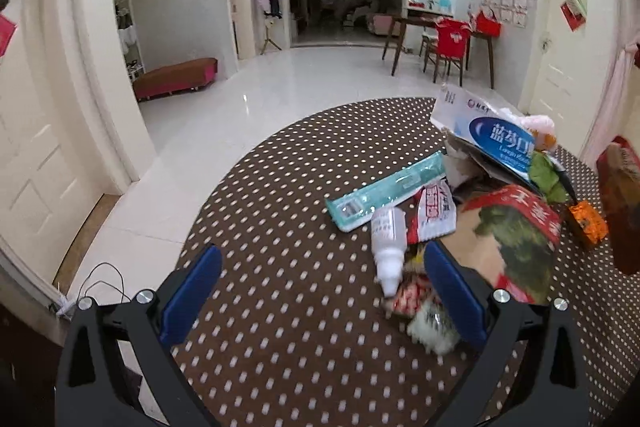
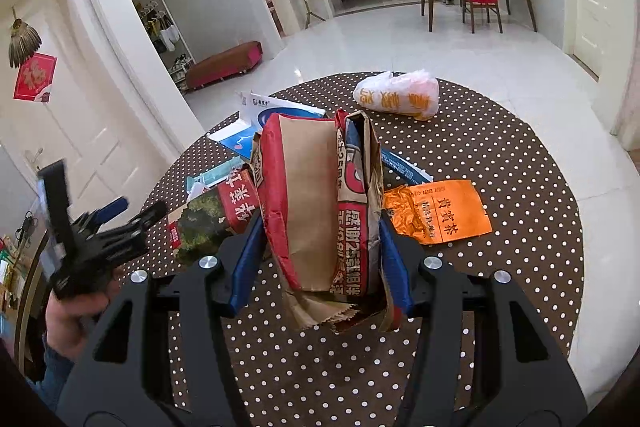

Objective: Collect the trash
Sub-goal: 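Grasp the brown paper bag with the right tool while the left tool grasps the white bottle, then carry both items to the blue bucket and open both tools over it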

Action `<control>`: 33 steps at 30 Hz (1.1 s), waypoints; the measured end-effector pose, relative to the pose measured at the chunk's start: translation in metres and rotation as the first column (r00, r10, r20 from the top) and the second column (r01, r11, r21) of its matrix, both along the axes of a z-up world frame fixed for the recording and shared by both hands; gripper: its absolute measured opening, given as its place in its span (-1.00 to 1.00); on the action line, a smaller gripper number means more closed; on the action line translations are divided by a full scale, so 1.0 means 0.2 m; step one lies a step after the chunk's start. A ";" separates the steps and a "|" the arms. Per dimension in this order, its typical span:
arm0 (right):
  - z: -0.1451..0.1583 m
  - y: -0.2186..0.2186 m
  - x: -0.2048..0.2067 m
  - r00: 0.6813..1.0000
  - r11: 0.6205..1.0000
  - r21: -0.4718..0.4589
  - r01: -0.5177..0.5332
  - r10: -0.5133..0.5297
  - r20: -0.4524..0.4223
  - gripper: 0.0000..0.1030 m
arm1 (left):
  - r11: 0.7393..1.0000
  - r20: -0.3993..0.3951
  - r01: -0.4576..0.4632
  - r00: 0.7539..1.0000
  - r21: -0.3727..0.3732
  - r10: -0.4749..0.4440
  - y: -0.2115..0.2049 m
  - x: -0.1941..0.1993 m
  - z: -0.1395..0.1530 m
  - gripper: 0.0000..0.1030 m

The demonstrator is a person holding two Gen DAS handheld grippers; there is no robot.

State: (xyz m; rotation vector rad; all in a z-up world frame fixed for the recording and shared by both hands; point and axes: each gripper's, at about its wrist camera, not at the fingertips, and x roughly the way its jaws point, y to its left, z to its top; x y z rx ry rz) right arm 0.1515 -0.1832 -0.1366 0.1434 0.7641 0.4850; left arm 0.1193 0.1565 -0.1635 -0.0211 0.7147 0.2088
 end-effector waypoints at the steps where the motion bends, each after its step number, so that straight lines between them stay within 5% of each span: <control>1: 0.00 0.00 0.00 1.000 1.000 -0.002 0.001 -0.001 0.002 0.04 | 1.000 -0.009 0.008 1.000 0.006 -0.008 0.00 0.03 0.00 0.91; 7: 0.02 -0.01 -0.03 1.000 1.000 -0.007 0.011 -0.011 0.002 0.04 | 0.995 -0.084 0.091 0.992 -0.046 -0.095 -0.01 0.19 -0.05 0.43; 12: 0.02 -0.04 -0.04 1.000 1.000 0.004 0.018 -0.018 0.003 0.04 | 0.977 -0.133 0.144 0.977 -0.157 -0.166 -0.01 0.24 -0.10 -0.54; 23: 0.07 -0.17 -0.07 0.998 0.998 0.052 0.048 -0.050 0.037 0.04 | 0.995 -0.005 0.084 0.996 -0.056 -0.084 -0.05 0.06 0.09 -0.54; 29: 0.10 -0.31 -0.09 0.994 0.993 0.078 0.089 -0.094 0.063 0.04 | 0.984 0.114 0.175 0.979 -0.039 -0.170 -0.28 -0.03 0.33 -0.54; 33: 0.12 -0.45 -0.12 0.986 0.986 0.097 0.137 -0.144 0.079 0.04 | 0.960 0.152 0.269 0.955 -0.071 -0.256 -0.50 -0.06 0.37 -0.54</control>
